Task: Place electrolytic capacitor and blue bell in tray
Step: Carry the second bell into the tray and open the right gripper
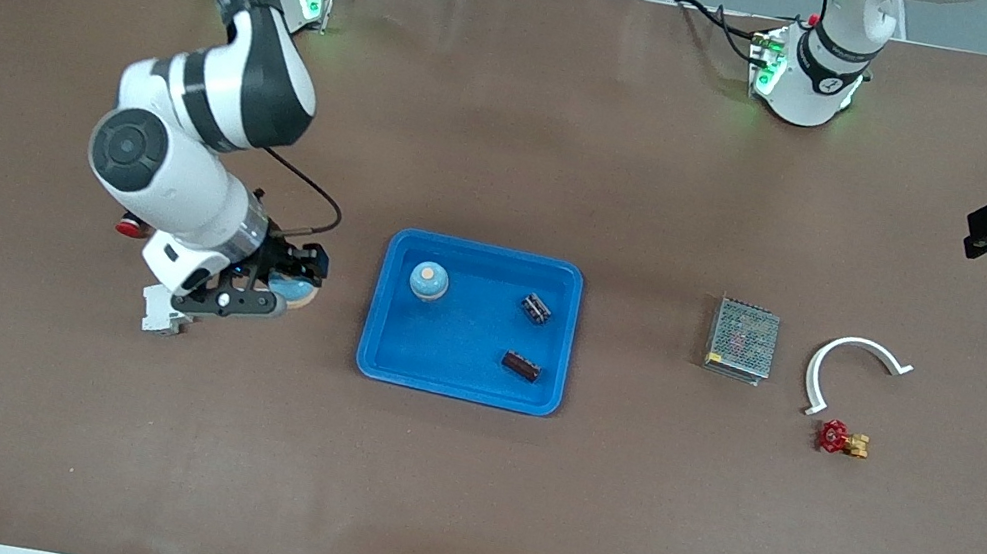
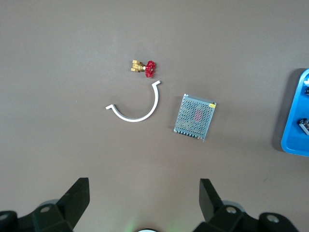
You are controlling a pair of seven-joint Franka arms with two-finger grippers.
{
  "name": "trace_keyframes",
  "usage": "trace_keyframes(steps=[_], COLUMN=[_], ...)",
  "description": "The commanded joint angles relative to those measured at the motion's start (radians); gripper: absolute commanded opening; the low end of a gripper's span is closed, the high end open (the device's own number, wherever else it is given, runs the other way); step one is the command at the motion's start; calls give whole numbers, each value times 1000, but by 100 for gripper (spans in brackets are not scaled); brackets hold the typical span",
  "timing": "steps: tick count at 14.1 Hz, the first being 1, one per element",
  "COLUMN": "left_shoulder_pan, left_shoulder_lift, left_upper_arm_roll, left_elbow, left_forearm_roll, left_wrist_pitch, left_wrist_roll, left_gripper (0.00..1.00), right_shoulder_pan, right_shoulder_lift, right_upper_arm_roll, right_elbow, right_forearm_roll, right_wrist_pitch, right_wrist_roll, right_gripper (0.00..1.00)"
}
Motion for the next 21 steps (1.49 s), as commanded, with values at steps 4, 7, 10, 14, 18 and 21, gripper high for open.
trace_keyframes(steps=[4, 7, 10, 14, 18, 21], left_shoulder_pan=[2, 2, 0, 2, 2, 2], left_shoulder_lift=[-33, -35, -33, -32, -32, -35], left_upper_arm_roll=[6, 6, 3, 3, 3, 3], left_elbow=[-38, -47, -48, -45, -45, -44], left_forearm_roll=[-21, -22, -24, -24, -22, -18], left_wrist_pitch=[10, 27, 34, 37, 45, 45], left_wrist_roll=[30, 30, 28, 30, 30, 33], left_gripper=[100, 100, 100, 100, 100, 100], right_shoulder_pan=[109, 123, 130, 136, 159, 181], right_shoulder_lift=[146, 194, 231, 275, 335, 358], right_upper_arm_roll=[-9, -9, -10, -9, -3, -3], right_elbow=[98, 115, 115, 113, 115, 115], right_forearm_roll=[14, 17, 19, 19, 25, 25], right_wrist_pitch=[67, 125, 171, 232, 301, 321], right_wrist_roll=[174, 184, 184, 184, 185, 194], right_gripper=[44, 44, 44, 44, 44, 44])
